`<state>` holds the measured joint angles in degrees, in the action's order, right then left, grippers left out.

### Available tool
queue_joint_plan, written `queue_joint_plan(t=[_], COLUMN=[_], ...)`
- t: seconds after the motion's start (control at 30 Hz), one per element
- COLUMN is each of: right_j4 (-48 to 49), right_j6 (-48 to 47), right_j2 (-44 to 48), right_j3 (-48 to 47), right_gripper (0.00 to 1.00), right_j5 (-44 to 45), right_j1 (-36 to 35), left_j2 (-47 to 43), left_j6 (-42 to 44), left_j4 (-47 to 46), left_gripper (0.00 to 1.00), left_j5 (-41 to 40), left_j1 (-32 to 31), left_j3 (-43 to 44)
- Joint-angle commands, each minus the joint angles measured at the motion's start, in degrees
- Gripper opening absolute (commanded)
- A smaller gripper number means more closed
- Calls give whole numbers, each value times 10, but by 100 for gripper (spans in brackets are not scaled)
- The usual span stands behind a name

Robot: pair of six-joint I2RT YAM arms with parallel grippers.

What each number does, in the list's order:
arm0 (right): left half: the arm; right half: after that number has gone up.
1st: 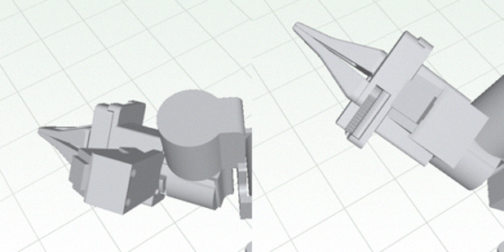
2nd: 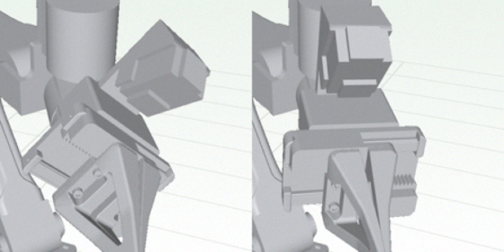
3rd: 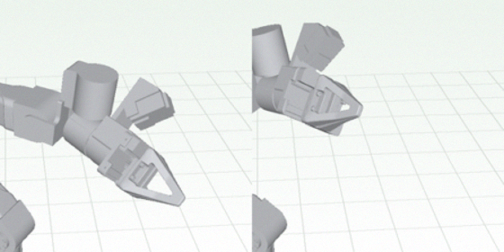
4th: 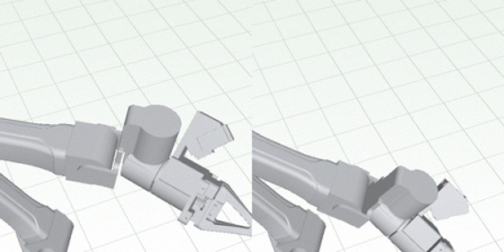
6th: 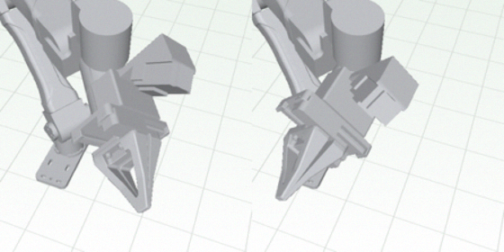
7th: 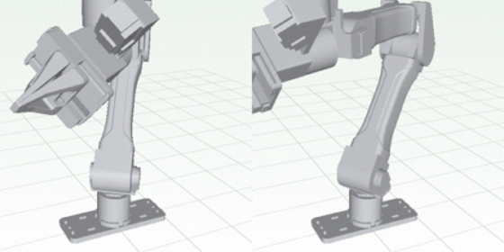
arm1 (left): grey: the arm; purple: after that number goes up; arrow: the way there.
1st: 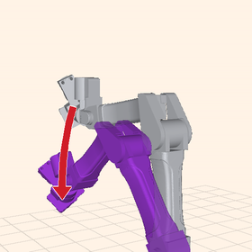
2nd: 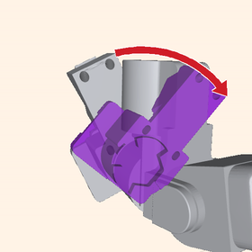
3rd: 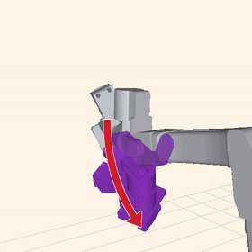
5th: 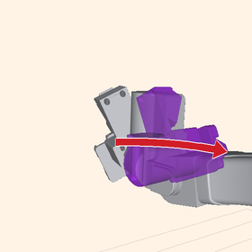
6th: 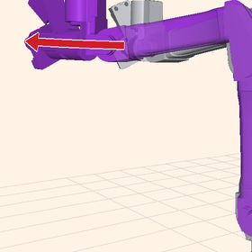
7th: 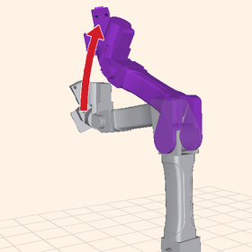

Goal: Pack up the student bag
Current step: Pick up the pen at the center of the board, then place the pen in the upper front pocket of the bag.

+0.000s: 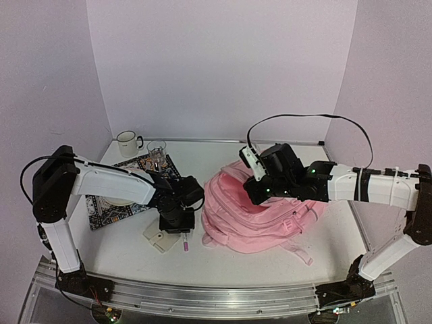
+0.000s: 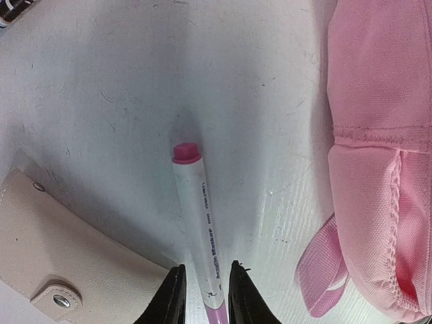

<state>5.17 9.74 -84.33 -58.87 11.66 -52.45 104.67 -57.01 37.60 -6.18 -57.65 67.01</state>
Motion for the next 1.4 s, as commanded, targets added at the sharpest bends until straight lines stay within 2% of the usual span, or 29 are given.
queue_joint_plan(t=[0.0,0.3,0.5,0.7,1.03,1.23,1.37], right_j4=[42,42,42,42,45,45,45], right_j6=[-6,-7,-7,-8,-20,-19,-16], right_j2=[26,24,25,26,29,37,43], right_j3=[-18,-19,-19,-19,-16,-12,-9], right_gripper=[0,0,0,0,0,0,0], right_j5=[9,8,10,7,-13,-18,-20], right_j1=[-5,-5,-5,-5,-5,-5,-5], left_j2=[18,51,65,30,-59,-64,-40], left_j6=[0,2,6,1,-14,-41,-54], left_j4=[7,7,6,-4,-156,-257,-285], left_gripper=[23,20,11,5,1,2,1], left_j5=[-5,-5,0,7,116,181,198], left_j1=[2,2,2,6,24,36,39], left_j3=[26,24,35,48,45,51,82])
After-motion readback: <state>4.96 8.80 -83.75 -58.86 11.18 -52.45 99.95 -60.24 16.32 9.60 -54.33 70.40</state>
